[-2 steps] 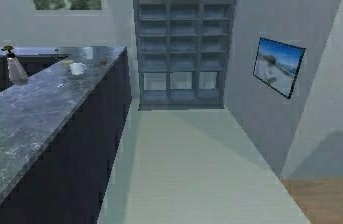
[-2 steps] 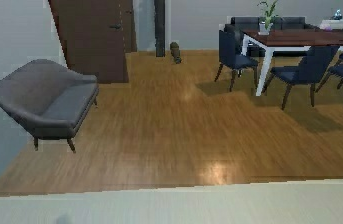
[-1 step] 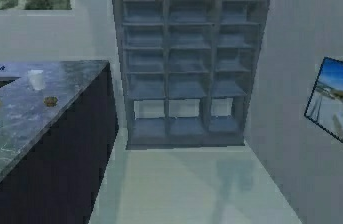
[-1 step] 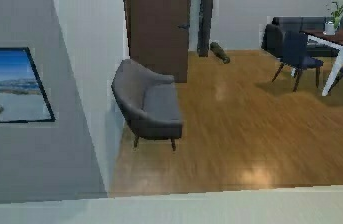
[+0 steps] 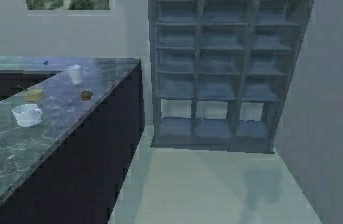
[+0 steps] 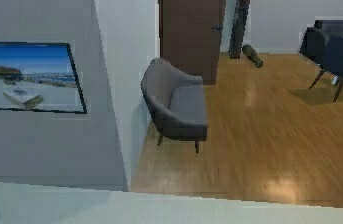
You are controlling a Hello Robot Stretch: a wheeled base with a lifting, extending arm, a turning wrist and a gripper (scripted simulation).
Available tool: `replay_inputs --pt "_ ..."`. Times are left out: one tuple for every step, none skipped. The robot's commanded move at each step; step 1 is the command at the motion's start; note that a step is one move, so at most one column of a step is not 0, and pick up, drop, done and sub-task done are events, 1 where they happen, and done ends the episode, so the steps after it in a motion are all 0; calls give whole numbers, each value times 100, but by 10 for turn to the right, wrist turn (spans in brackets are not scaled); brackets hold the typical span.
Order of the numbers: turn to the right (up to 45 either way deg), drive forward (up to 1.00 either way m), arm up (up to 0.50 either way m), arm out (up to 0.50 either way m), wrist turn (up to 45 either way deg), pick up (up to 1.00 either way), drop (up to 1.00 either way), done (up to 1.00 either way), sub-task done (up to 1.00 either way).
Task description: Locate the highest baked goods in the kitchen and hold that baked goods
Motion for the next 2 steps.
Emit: replay_inputs --pt "0 25 0 0 0 0 0 0 0" --pt "-450 0 0 0 0 0 0 0 0"
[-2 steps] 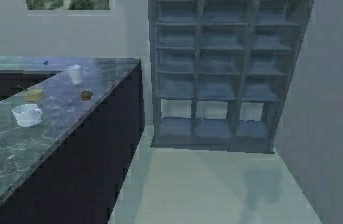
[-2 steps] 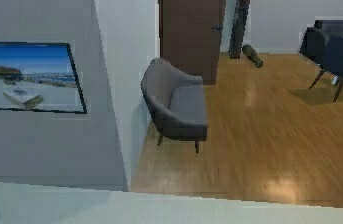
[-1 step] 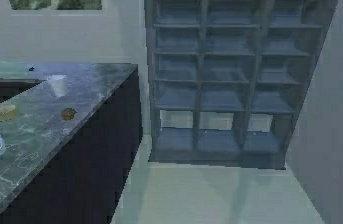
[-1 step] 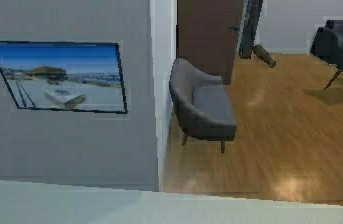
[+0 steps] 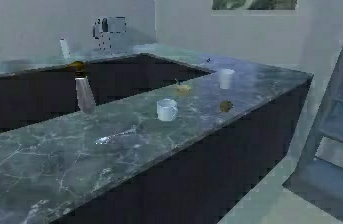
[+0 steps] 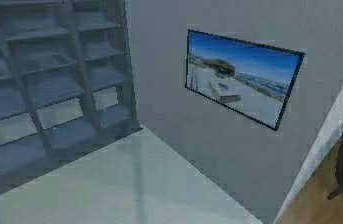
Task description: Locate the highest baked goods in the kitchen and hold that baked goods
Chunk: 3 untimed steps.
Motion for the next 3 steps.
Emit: replay_inputs --pt "-450 0 0 0 0 0 0 0 0" --pt "-240 0 0 0 0 0 0 0 0" --pt "-30 0 0 0 0 0 0 0 0"
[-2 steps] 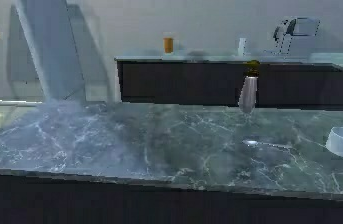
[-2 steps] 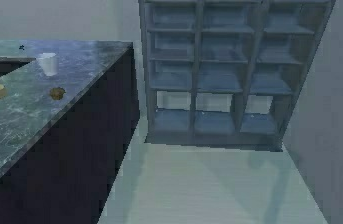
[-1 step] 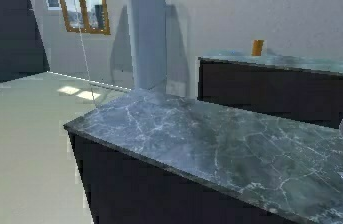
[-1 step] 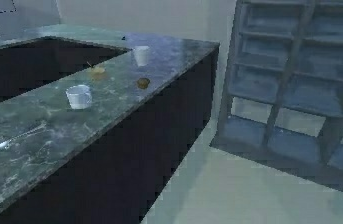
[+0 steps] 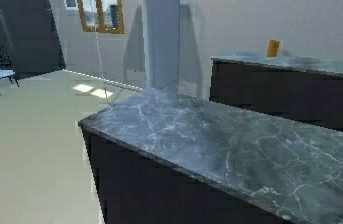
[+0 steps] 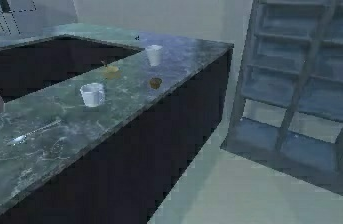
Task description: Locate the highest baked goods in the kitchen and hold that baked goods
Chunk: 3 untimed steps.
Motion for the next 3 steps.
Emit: replay_inputs --pt "450 0 0 0 0 0 0 0 0" --pt "450 0 0 0 0 0 0 0 0" --pt "60 0 0 0 0 0 0 0 0"
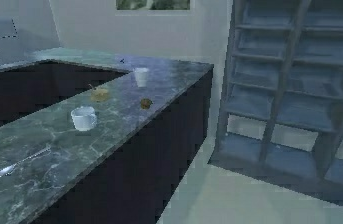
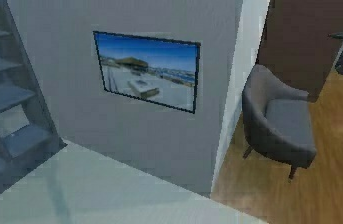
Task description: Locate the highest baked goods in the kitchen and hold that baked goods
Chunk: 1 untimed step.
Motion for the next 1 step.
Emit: replay_inputs --pt "0 55 0 0 0 0 0 0 0"
